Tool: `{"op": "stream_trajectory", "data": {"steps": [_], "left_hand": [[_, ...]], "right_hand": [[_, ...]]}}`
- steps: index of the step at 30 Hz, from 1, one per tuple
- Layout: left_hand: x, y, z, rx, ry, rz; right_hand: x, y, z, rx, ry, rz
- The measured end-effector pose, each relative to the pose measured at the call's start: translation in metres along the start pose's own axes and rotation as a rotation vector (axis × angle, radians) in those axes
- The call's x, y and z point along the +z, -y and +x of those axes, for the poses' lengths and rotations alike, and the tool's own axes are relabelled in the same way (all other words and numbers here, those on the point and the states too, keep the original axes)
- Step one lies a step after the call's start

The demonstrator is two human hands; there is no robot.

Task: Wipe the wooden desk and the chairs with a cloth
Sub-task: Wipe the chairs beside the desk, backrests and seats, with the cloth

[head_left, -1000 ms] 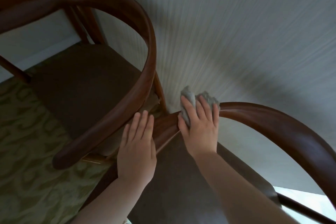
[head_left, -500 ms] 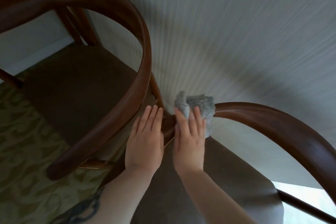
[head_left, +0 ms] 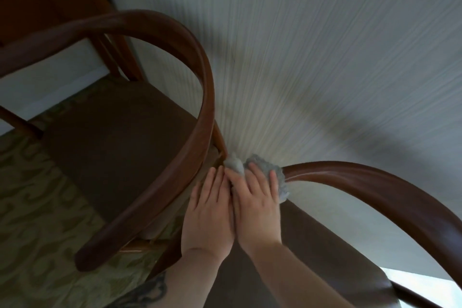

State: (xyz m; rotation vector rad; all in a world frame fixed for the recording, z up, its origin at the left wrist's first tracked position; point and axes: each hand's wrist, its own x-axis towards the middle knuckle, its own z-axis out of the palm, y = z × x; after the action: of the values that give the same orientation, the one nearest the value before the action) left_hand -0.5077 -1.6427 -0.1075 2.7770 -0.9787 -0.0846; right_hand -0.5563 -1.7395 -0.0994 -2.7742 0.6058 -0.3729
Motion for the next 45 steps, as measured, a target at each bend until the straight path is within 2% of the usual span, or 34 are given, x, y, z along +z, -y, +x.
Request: {"op": "stream_trajectory", "data": {"steps": [2, 4, 5, 8, 11, 14, 16, 18, 21, 24, 26, 28, 30, 31, 35, 39, 40, 42, 44, 45], "left_hand": [[0.0, 0.001, 0.0, -0.018, 0.019, 0.016], [0.0, 0.0, 0.001, -0.057, 0.018, -0.007], [-0.001, 0.0, 0.002, -0.08, 0.009, -0.026], [-0.001, -0.001, 0.002, -0.104, -0.012, -0.048], [0.001, 0.0, 0.001, -0.086, -0.003, -0.043], [0.005, 0.002, 0.002, -0.054, 0.05, -0.004], [0.005, 0.002, 0.002, -0.065, 0.064, 0.011], [0.001, 0.001, 0.001, -0.07, 0.045, -0.005], [-0.001, -0.001, 0.001, -0.074, 0.006, -0.019], [0.0, -0.001, 0.002, -0.059, -0.007, -0.025], [0.001, 0.001, 0.001, -0.032, -0.003, -0.021], [0.002, 0.002, 0.001, -0.019, 0.011, -0.013], [0.002, 0.002, 0.0, -0.047, 0.025, -0.016], [0.001, 0.001, 0.001, -0.059, 0.023, -0.022], [-0.002, -0.002, 0.002, -0.064, 0.001, -0.04], [0.0, 0.0, 0.001, -0.054, -0.011, -0.053], [0.001, 0.0, 0.001, -0.041, -0.013, -0.054], [0.003, 0.001, 0.001, -0.018, -0.01, -0.035], [0.004, 0.002, 0.001, -0.025, -0.007, -0.015], [0.003, 0.002, 0.001, -0.036, -0.013, -0.021]], "right_hand": [[-0.005, -0.005, 0.01, -0.168, 0.1, -0.056], [-0.016, -0.03, 0.021, -0.227, 0.174, -0.12], [-0.021, -0.044, 0.023, -0.174, 0.161, -0.129], [-0.026, -0.06, 0.008, 0.108, -0.031, -0.056], [-0.009, -0.032, -0.01, 0.197, -0.163, 0.088], [0.003, -0.004, -0.008, 0.05, -0.062, 0.146], [-0.004, -0.01, 0.005, -0.126, 0.083, 0.063], [-0.017, -0.033, 0.02, -0.203, 0.135, -0.039], [-0.031, -0.066, 0.023, -0.004, -0.038, -0.062], [-0.014, -0.048, -0.001, 0.198, -0.189, 0.028], [0.004, -0.019, -0.012, 0.137, -0.166, 0.107], [0.008, -0.005, -0.008, -0.055, -0.043, 0.126], [-0.004, -0.017, 0.01, -0.187, 0.101, 0.001], [-0.011, -0.03, 0.018, -0.193, 0.133, -0.069], [-0.031, -0.069, 0.016, 0.116, -0.024, -0.085], [-0.008, -0.036, -0.006, 0.273, -0.167, 0.05], [-0.001, -0.024, -0.006, 0.253, -0.15, 0.084], [0.005, -0.008, 0.0, 0.062, -0.047, 0.078], [-0.001, -0.014, 0.015, -0.106, 0.071, -0.038], [-0.008, -0.023, 0.022, -0.129, 0.093, -0.101]]}}
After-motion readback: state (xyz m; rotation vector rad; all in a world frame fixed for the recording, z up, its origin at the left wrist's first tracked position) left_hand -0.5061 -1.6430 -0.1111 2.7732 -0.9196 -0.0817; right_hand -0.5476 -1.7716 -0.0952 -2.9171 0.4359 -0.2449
